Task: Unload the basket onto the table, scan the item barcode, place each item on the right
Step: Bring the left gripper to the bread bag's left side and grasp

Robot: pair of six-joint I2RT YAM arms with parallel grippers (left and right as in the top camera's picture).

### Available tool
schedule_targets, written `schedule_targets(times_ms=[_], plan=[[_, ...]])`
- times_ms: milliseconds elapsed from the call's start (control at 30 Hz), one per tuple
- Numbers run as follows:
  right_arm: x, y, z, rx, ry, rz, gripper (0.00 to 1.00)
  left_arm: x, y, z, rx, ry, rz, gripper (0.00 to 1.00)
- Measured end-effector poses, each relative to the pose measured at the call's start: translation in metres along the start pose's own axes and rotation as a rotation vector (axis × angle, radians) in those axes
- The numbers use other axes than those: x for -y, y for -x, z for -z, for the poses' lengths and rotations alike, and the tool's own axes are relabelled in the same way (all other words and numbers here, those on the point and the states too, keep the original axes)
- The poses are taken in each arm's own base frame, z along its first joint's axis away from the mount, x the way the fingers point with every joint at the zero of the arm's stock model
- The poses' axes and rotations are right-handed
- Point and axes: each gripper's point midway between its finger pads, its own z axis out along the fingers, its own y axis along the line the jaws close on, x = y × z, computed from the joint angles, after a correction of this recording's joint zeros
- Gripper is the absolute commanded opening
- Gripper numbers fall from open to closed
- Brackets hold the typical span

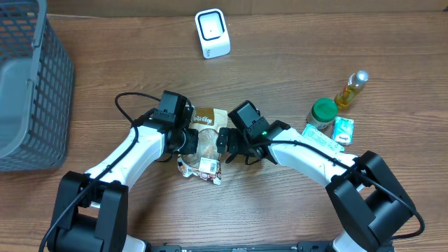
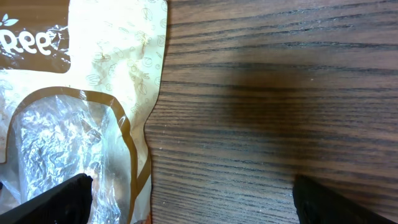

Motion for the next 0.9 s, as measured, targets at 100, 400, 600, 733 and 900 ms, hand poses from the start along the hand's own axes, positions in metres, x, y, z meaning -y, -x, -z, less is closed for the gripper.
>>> schedule_targets(times_ms=[100, 400, 600, 733, 900], plan=[[0.0, 0.0, 0.0, 0.0, 0.0, 0.0, 1.0, 0.001, 0.0, 0.0, -0.001, -0.005, -0.017, 0.05], [0.0, 0.0, 0.0, 0.0, 0.0, 0.0, 1.0, 0.015, -0.007, 0.001, -0.03, -0.088, -0.08, 0.08], [0.0, 0.0, 0.0, 0.0, 0.0, 0.0, 1.0, 0.03, -0.015, 0.003, -0.061, -0.18, -0.094, 0.06], [0.0, 0.0, 0.0, 0.0, 0.0, 0.0, 1.0, 0.04, -0.018, 0.005, -0.075, -0.237, -0.098, 0.04], [0.0, 0.0, 0.0, 0.0, 0.0, 0.0, 1.0, 0.049, -0.022, 0.006, -0.085, -0.266, -0.118, 0.04]])
